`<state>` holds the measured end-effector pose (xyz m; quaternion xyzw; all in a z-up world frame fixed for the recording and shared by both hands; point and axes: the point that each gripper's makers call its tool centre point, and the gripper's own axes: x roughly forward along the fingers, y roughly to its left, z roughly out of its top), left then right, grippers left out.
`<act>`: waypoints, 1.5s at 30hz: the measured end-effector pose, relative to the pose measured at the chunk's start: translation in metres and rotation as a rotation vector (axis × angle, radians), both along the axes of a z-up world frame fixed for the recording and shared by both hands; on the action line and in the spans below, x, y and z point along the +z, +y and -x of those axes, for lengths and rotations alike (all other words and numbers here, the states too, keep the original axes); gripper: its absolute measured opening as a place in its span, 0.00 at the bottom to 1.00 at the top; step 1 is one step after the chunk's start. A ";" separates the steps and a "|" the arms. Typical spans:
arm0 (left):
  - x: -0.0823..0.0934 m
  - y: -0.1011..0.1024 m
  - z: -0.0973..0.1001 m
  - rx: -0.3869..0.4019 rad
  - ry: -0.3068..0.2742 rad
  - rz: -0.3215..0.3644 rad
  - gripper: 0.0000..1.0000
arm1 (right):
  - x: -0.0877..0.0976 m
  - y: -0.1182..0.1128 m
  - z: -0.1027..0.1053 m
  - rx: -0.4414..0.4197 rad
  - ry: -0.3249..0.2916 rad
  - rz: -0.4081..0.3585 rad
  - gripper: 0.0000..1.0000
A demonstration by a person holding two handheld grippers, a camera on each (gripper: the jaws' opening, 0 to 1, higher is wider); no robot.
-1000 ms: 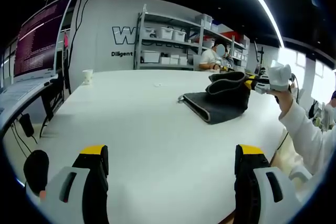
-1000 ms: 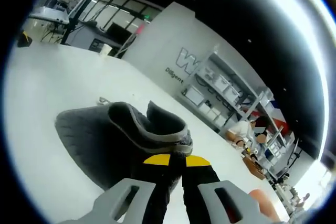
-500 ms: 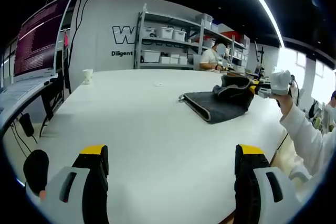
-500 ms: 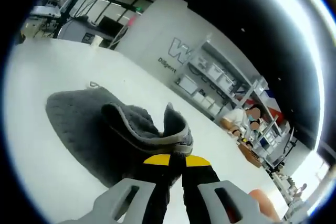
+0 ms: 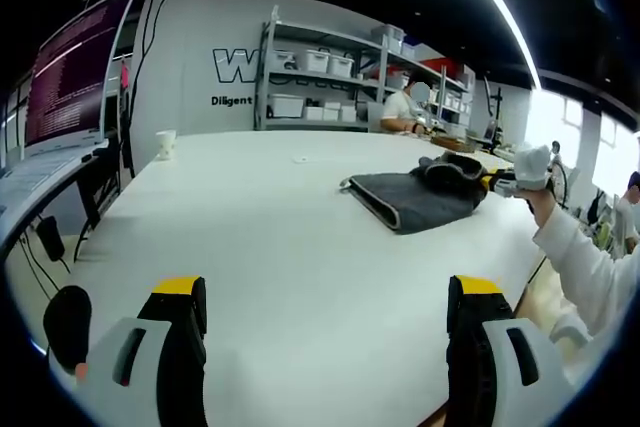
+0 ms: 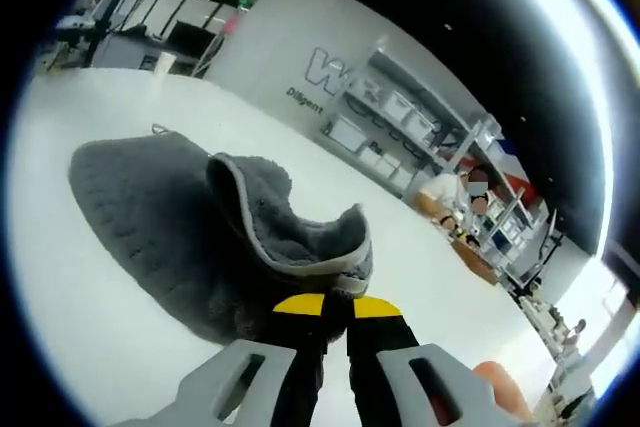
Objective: Open the folded towel by lifting each exposed corner and separating the folded layers until the towel lies flat within the target outline without major curled edges
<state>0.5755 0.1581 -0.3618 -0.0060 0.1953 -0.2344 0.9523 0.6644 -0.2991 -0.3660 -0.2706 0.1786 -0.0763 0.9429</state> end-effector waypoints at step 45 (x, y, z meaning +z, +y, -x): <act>0.000 0.003 -0.001 0.004 0.004 -0.001 0.99 | -0.026 -0.050 0.029 -0.145 0.012 -0.201 0.20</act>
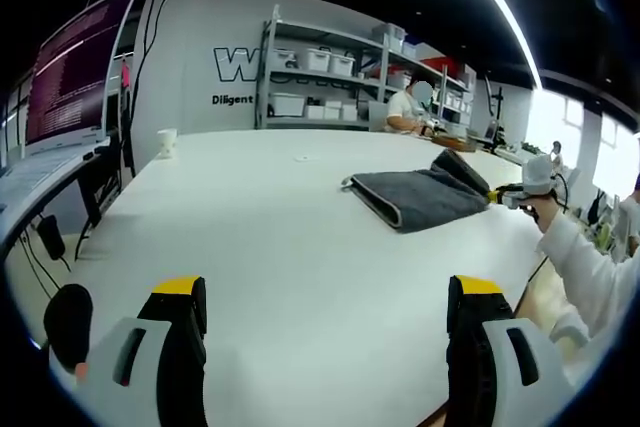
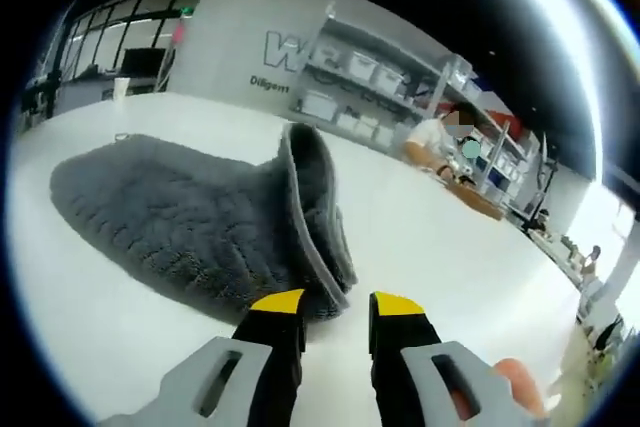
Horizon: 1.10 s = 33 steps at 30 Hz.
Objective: Open the folded towel by lifting each exposed corner and separating the folded layers until the towel lies flat within the target outline without major curled edges
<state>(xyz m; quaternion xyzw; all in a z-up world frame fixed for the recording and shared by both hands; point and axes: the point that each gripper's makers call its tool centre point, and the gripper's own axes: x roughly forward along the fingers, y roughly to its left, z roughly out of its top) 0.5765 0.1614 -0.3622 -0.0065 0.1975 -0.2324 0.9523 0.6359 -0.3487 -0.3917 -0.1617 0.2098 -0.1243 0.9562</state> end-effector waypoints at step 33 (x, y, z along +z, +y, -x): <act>-0.002 -0.008 -0.001 -0.018 0.009 -0.022 0.99 | 0.065 0.075 0.071 0.341 -0.025 -0.018 0.72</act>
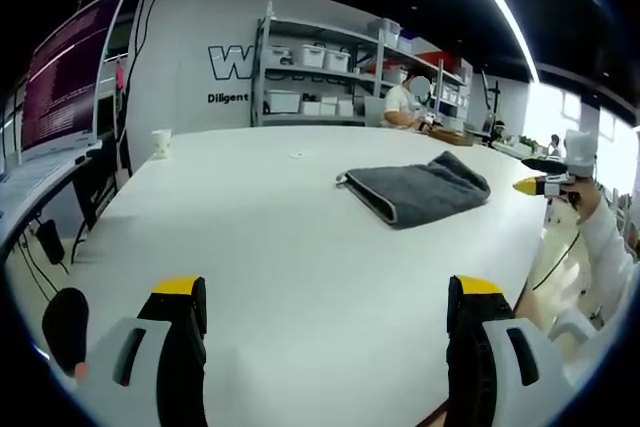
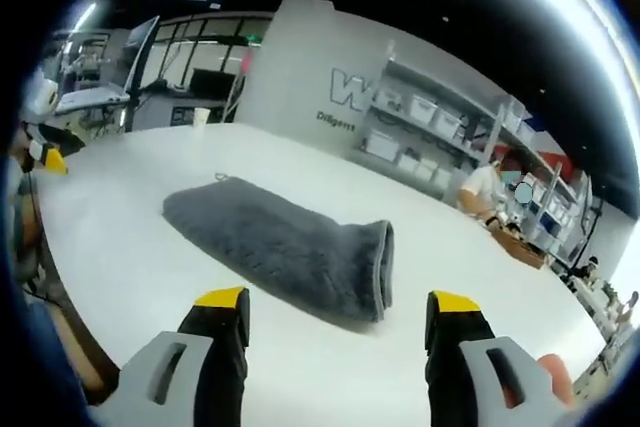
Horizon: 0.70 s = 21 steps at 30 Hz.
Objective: Open the folded towel by lifting each exposed corner and separating the folded layers until the towel lies flat within the target outline without major curled edges
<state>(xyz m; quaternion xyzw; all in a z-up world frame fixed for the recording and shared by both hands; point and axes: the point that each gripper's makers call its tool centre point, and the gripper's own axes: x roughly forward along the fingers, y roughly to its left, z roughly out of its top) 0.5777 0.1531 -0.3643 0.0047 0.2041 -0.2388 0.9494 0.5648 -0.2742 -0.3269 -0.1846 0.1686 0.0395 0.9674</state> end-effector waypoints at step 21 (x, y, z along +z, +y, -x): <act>-0.004 -0.001 0.000 0.000 0.007 -0.005 0.99 | -0.012 0.007 0.019 0.043 0.075 -0.058 0.94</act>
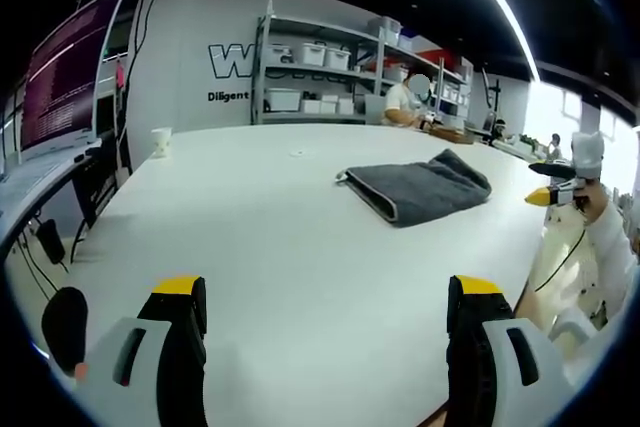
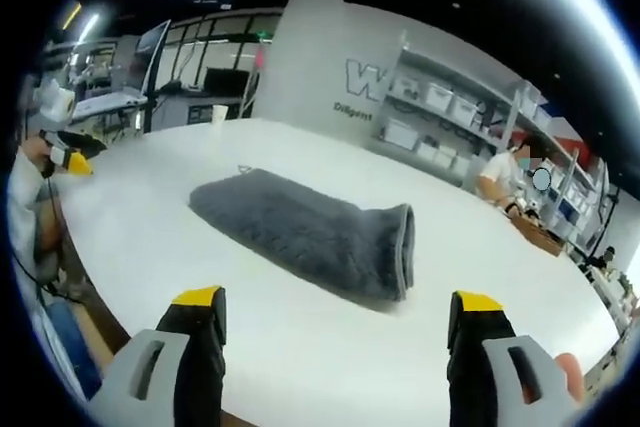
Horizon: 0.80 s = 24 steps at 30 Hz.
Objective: Open the folded towel by lifting each exposed corner and separating the folded layers until the towel lies flat within the target outline without major curled edges
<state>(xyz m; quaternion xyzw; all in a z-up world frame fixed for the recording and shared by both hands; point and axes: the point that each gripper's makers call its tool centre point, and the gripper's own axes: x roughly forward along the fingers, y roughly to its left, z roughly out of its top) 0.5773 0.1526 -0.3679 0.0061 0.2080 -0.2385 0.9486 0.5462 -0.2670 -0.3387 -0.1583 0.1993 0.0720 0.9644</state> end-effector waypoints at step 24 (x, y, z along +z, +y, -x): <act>-0.005 -0.001 0.001 -0.004 0.010 -0.003 0.99 | -0.025 -0.005 -0.003 -0.016 0.089 -0.044 0.99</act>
